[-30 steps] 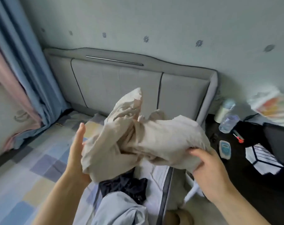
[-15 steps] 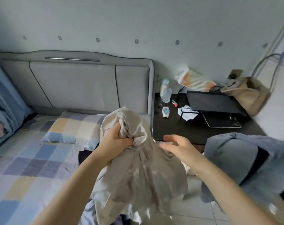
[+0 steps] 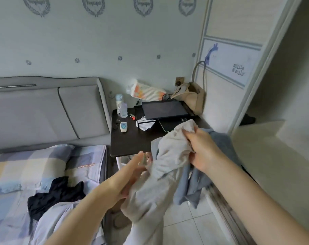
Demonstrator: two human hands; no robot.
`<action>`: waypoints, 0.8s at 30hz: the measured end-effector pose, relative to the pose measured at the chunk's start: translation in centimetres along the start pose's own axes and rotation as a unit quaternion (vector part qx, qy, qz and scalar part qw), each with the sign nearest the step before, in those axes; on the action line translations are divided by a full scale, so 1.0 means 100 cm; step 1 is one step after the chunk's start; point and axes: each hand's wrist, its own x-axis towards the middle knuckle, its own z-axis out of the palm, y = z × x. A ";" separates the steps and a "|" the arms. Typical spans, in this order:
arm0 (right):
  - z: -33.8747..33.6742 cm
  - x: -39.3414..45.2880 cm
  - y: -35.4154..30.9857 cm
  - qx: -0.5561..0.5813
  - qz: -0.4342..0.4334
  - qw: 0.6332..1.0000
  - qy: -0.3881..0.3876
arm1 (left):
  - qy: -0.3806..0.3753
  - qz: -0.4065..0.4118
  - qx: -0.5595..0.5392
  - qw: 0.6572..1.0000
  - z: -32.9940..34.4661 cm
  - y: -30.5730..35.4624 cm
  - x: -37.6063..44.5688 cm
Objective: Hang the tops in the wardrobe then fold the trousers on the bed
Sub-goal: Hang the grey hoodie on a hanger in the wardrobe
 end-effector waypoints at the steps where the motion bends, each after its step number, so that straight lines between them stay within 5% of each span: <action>1: -0.012 -0.006 -0.009 -0.010 -0.027 1.000 -0.001 | -0.024 -0.045 0.022 0.998 0.013 -0.002 0.007; 6: -0.080 -0.039 -0.045 -0.021 -0.091 0.995 -0.029 | -0.020 -0.148 0.313 0.938 0.107 -0.003 0.039; 10: -0.135 -0.063 -0.064 0.015 -0.117 0.993 -0.019 | 0.058 -0.025 0.388 0.920 0.163 -0.018 0.069; 13: -0.174 -0.075 -0.077 0.037 -0.120 0.992 0.016 | 0.119 0.119 0.324 0.931 0.225 -0.007 0.075; 14: -0.187 -0.078 -0.080 0.046 -0.116 0.992 0.026 | 0.164 0.158 0.346 0.910 0.247 0.000 0.080; 15: -0.197 -0.080 -0.082 0.051 -0.114 0.992 0.033 | 0.080 0.219 0.350 0.907 0.268 0.005 0.080; 16: -0.209 -0.082 -0.085 0.052 -0.113 0.991 0.043 | 0.039 0.194 0.269 0.943 0.287 -0.002 0.086; 17: -0.218 -0.082 -0.086 0.052 -0.111 0.991 0.054 | 0.091 0.222 0.258 0.936 0.301 -0.003 0.094; 19: -0.240 -0.083 -0.093 0.058 -0.108 0.990 0.073 | 0.058 0.162 0.183 0.968 0.318 0.002 0.110; 24: -0.303 -0.083 -0.112 0.058 -0.134 0.986 0.086 | 0.111 0.218 0.149 0.958 0.328 0.037 0.130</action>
